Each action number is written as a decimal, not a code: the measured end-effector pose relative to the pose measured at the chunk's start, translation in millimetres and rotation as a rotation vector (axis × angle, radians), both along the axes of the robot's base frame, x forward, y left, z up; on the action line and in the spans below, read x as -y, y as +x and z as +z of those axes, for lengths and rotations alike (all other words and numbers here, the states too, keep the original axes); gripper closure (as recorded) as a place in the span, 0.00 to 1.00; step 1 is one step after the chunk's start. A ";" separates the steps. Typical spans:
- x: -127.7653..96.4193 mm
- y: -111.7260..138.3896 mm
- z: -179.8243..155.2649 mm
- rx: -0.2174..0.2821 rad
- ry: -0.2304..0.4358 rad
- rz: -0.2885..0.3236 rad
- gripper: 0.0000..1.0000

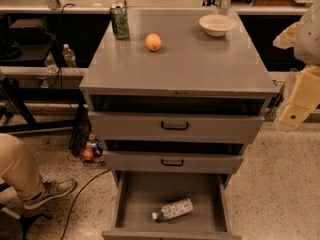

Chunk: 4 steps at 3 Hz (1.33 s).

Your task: Pick blue plastic bottle from bottom drawer and place on counter

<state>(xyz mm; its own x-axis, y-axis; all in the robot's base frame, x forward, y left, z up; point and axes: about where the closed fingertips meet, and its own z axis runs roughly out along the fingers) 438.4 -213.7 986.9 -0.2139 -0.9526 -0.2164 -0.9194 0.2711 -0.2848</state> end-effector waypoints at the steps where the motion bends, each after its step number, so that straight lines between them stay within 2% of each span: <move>1: 0.0 0.0 0.1 0.000 0.000 0.000 0.00; 2: 3.5 1.9 -23.5 -0.032 0.034 0.001 0.00; 3: 3.2 3.3 -61.6 -0.073 0.058 0.017 0.00; 4: -4.4 5.0 -129.3 -0.142 0.108 0.046 0.00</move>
Offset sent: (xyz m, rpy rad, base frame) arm 0.0054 -0.0103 -0.0643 0.0874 0.1003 0.0023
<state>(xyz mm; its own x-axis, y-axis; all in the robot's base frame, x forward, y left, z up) 443.4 -209.3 857.6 -0.2065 -0.9348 -0.2890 -0.9604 0.2502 -0.1229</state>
